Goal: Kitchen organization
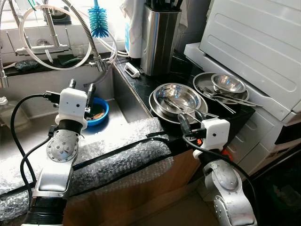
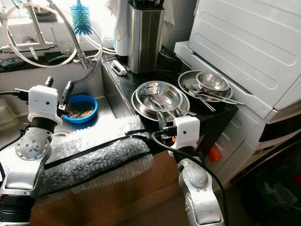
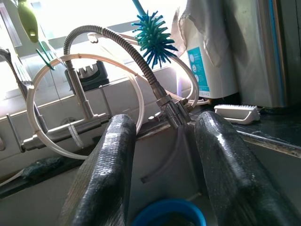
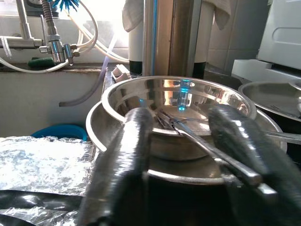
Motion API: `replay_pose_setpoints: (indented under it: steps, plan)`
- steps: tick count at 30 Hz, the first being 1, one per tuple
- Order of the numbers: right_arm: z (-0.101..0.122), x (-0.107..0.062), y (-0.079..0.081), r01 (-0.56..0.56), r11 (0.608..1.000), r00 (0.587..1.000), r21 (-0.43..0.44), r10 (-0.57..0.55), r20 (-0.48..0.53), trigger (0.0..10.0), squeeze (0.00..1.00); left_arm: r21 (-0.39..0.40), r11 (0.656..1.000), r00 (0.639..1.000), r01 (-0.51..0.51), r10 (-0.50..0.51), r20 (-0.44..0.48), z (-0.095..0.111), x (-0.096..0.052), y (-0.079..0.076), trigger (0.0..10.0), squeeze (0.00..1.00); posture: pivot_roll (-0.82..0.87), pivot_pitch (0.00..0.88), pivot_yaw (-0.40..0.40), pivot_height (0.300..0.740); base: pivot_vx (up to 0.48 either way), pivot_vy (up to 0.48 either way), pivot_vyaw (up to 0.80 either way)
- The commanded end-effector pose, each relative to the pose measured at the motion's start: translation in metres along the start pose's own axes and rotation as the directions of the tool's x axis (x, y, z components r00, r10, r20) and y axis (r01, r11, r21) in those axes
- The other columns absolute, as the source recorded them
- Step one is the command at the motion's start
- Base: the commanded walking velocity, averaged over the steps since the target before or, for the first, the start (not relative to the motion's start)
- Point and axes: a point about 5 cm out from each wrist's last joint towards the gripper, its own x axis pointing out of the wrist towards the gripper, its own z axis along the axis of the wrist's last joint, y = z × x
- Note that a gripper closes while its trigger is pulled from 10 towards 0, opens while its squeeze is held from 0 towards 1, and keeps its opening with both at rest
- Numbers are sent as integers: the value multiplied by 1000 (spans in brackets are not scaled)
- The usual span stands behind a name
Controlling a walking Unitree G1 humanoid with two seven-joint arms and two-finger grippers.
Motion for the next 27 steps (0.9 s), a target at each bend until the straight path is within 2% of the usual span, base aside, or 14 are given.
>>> replay_pose_setpoints:
  steps: [1,27]
  plan:
    - [2,2,-3,10,1000,1000,-4,-10,14,0,0,11,1000,1000,14,-14,7,0,-1,-4,10000,0,-55,0,-110,740,0,0,0]
    - [8,5,-4,12,1000,999,-6,-12,32,0,0,14,1000,1000,3,-3,17,3,2,-2,10000,0,-55,0,-111,740,0,0,0]
